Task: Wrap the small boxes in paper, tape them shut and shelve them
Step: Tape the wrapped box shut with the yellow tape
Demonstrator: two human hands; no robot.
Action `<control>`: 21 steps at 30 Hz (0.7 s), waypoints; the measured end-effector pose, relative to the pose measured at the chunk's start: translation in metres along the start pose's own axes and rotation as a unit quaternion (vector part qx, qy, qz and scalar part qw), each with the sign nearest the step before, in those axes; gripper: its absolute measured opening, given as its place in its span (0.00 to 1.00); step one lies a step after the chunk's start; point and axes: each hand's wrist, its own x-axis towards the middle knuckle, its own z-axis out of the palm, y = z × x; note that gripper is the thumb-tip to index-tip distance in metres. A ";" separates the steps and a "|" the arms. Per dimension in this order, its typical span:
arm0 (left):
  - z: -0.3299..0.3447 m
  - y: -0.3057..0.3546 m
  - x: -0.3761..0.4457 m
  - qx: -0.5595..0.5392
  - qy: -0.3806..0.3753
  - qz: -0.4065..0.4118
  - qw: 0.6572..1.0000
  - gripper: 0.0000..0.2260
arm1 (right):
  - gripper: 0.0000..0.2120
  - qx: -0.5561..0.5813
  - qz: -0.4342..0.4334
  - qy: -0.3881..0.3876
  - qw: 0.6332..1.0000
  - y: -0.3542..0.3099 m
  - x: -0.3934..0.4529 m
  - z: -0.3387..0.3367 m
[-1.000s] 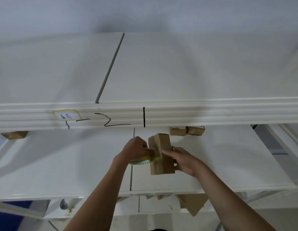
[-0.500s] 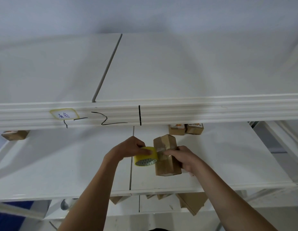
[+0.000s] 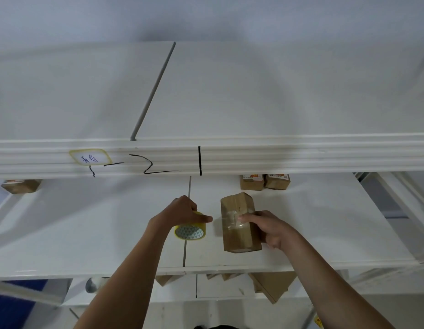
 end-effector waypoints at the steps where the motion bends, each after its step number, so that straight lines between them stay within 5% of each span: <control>1: 0.003 0.000 0.001 0.001 -0.001 0.001 1.000 0.22 | 0.22 0.005 0.003 -0.004 1.000 0.002 0.001 -0.001; 21: 0.015 -0.001 0.016 -0.010 -0.041 0.024 0.999 0.24 | 0.20 0.096 -0.048 -0.069 0.992 0.004 -0.002 0.001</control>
